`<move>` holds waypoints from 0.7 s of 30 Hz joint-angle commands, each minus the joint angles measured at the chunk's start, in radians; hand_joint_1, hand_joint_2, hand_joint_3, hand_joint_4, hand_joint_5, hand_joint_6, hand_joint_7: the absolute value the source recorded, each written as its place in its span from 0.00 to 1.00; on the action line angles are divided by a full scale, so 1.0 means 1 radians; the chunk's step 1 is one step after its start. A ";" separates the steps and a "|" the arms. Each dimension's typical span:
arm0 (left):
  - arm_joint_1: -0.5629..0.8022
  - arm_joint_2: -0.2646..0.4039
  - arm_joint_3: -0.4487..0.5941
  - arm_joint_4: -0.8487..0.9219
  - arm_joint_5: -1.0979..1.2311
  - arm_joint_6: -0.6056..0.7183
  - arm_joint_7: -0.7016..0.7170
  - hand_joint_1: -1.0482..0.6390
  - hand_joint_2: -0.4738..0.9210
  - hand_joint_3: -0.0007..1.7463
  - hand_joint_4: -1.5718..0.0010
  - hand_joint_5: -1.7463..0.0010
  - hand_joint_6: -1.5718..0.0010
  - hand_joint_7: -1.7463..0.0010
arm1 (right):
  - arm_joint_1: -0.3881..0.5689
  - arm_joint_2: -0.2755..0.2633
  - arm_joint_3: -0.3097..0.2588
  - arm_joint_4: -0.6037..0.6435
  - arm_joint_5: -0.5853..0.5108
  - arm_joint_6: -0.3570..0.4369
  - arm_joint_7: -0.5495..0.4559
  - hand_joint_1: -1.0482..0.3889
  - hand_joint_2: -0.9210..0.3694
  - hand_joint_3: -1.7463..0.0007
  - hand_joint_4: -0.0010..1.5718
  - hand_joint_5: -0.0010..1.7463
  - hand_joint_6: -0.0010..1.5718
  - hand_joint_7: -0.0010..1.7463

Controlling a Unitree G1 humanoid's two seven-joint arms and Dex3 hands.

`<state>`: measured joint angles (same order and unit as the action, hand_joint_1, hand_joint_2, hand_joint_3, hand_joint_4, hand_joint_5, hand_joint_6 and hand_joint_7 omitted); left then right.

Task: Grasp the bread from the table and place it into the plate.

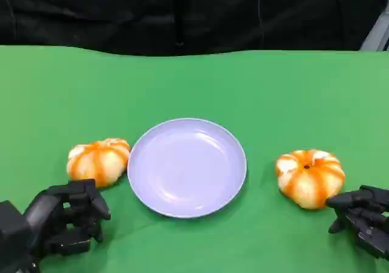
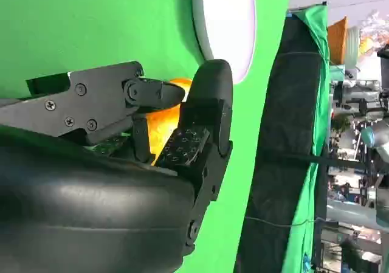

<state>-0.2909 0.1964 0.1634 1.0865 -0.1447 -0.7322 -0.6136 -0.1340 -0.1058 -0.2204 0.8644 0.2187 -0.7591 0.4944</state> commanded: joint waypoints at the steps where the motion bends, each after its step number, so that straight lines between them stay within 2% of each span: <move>1: -0.005 0.025 0.000 -0.005 0.007 -0.009 0.006 0.68 0.81 0.59 0.44 0.10 0.40 0.30 | -0.005 -0.021 -0.004 0.003 0.004 -0.003 -0.001 0.72 0.00 0.80 0.49 0.76 0.65 0.31; 17: -0.007 0.022 0.005 -0.007 0.000 0.002 -0.001 0.68 0.81 0.59 0.44 0.10 0.40 0.30 | -0.004 -0.024 -0.003 0.006 0.001 -0.008 -0.002 0.72 0.00 0.79 0.49 0.76 0.65 0.31; 21: -0.009 0.014 0.013 -0.009 -0.017 0.006 -0.009 0.68 0.83 0.56 0.46 0.11 0.41 0.31 | -0.007 -0.023 -0.004 0.009 0.004 -0.008 0.001 0.72 0.00 0.79 0.49 0.76 0.65 0.31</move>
<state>-0.2909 0.1964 0.1644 1.0862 -0.1454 -0.7324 -0.6132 -0.1357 -0.1091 -0.2203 0.8720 0.2191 -0.7592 0.4944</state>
